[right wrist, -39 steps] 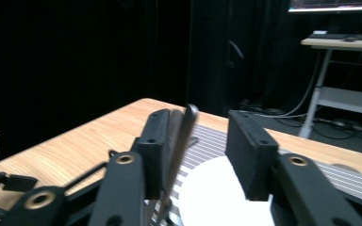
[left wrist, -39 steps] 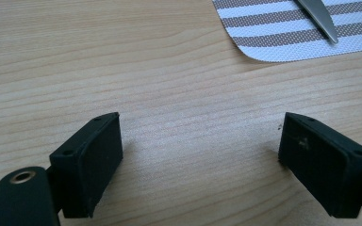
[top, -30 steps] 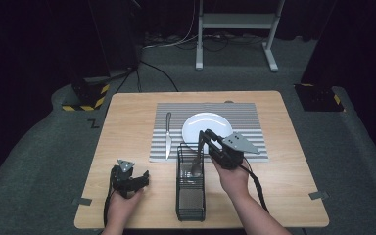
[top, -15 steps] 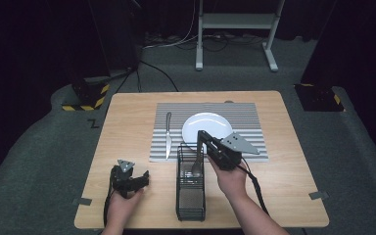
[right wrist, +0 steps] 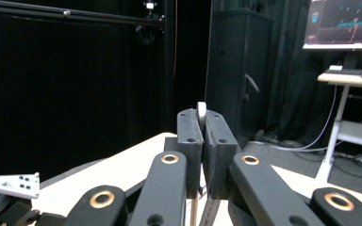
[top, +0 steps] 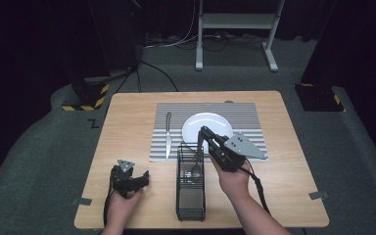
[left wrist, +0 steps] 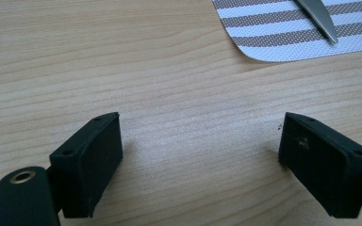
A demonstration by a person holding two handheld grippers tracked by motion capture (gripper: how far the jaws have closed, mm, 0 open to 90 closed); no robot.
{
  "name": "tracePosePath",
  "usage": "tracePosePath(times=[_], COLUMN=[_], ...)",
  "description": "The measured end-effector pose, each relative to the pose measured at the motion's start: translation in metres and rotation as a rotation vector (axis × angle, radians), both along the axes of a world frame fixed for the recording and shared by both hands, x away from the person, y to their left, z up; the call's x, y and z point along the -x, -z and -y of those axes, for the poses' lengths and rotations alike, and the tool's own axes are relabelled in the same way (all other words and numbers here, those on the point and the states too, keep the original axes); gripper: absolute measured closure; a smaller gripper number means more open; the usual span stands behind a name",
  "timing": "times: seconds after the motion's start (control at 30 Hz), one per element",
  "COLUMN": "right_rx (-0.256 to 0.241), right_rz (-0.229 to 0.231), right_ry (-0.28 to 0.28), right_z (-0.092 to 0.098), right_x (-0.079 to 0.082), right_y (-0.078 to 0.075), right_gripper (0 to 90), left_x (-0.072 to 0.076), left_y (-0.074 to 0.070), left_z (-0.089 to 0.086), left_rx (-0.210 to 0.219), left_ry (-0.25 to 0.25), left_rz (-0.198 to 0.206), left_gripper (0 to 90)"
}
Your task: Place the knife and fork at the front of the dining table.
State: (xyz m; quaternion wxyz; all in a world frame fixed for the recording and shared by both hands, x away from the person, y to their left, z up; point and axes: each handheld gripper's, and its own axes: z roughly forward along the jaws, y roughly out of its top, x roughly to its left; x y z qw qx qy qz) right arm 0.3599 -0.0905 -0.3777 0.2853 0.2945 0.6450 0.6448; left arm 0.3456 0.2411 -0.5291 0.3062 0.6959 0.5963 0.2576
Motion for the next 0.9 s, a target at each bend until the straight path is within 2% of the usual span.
tracePosePath(times=[0.23, 0.57, 0.9], right_rx=[-0.01, -0.03, -0.056], right_rz=[0.04, 0.091, 0.138], right_ry=[-0.001, 0.026, 0.066], right_z=[0.001, 0.007, 0.025], right_x=[0.004, 0.007, 0.012], right_y=[-0.013, -0.033, -0.05], right_gripper=[86.9, 86.9, 86.9], left_x=[0.0, 0.0, 0.0], left_y=[0.0, 0.0, 0.0], left_z=[0.0, 0.0, 0.0], left_rx=[0.0, 0.0, 0.0], left_ry=[0.0, 0.0, 0.0], left_rz=[0.0, 0.0, 0.0], left_gripper=[14.3, 14.3, 14.3])
